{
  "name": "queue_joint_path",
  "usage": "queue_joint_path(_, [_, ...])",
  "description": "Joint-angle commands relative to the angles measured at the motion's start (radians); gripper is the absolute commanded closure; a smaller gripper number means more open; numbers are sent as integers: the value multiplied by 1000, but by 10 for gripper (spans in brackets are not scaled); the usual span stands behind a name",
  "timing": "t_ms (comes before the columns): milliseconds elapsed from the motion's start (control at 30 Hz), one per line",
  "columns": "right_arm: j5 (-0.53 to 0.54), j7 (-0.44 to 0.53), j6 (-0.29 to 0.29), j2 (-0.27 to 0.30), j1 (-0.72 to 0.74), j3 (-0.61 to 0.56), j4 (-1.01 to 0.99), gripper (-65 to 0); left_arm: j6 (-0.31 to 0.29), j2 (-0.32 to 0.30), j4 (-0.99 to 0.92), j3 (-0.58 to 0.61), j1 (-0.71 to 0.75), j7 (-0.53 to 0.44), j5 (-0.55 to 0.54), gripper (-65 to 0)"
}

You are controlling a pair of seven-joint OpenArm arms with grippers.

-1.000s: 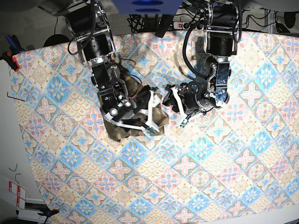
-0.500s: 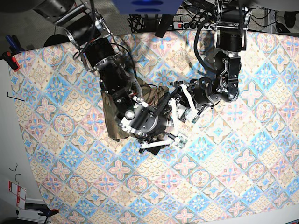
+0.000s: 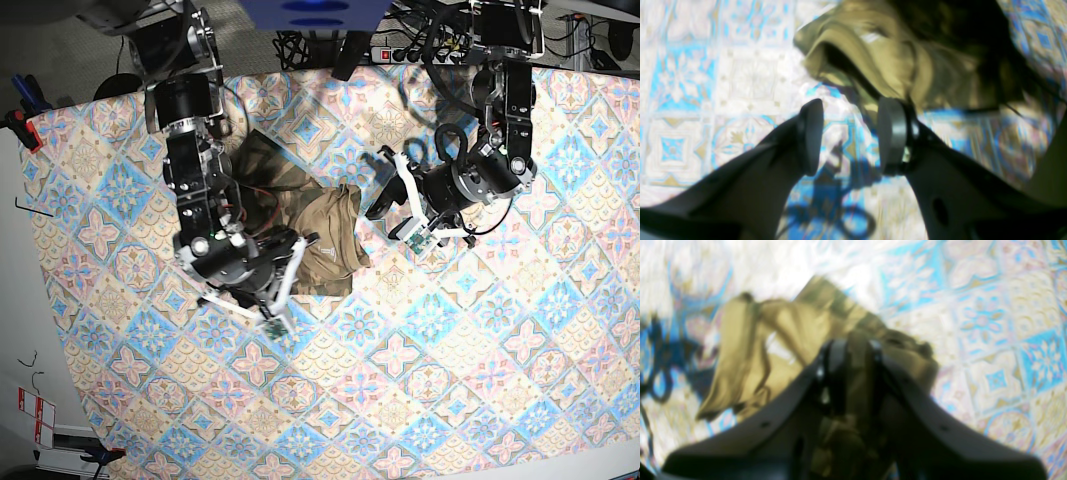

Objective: Fold the T-shirt properly
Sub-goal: 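Grasp the strip ends with both grippers and fold them toward the middle, then press and tuck the folded bundle edges with both grippers into a square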

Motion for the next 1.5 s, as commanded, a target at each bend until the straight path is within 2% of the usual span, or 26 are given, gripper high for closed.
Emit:
queue_joint_path(0, [-3, -8, 3, 6, -5, 25, 14, -82, 9, 1, 28, 11, -47, 2, -9, -252])
queue_joint_path(133, [-3, -20, 3, 17, -48, 85, 14, -79, 9, 6, -34, 151, -176, 50, -9, -249])
queue_joint_path(167, [-1, -31, 3, 29, -61, 89, 14, -79, 9, 24, -65, 174, -202, 48, -9, -240])
queue_joint_path(333, [-3, -34, 3, 43, -122, 94, 16, -78, 9, 110, -241, 195, -330, 51, -1, -192])
queue_joint_path(467, [-3, -34, 3, 57, -137, 95, 16, -78, 9, 136, -365, 269, -393, 39, -1, -187])
queue_joint_path(600, [-3, -32, 3, 69, -137, 95, 2, -78, 9, 144, -442, 292, -403, -58, 2, -191])
queue_joint_path(767, [-1, -8, 3, 69, -134, 95, -78, -81, 9, 142, -721, 295, -467, -171, 2, -193])
queue_joint_path(900, [-3, 54, 4, 70, -130, 94, -227, -79, 9, 141, -973, 295, -508, -339, 2, -193])
queue_joint_path(1000, [-3, 104, 4, 86, -130, 88, -289, -78, 9, 141, -1054, 295, -535, -386, 2, -193])
queue_joint_path(1133, [-4, 107, 4, 92, -127, 94, -262, -78, 9, 148, -1011, 294, -542, -380, -6, -187])
queue_joint_path(1167, [-4, 106, 4, 106, -130, 94, -216, -77, 9, 148, -973, 292, -542, -354, -12, -187])
queue_joint_path(1333, [0, 98, 4, 169, -150, 94, 99, -77, 9, 148, -625, 288, -501, -147, -12, -186])
queue_joint_path(1467, [-1, 57, 4, 182, -160, 95, 229, -77, 9, 142, -324, 288, -441, 5, -1, -189])
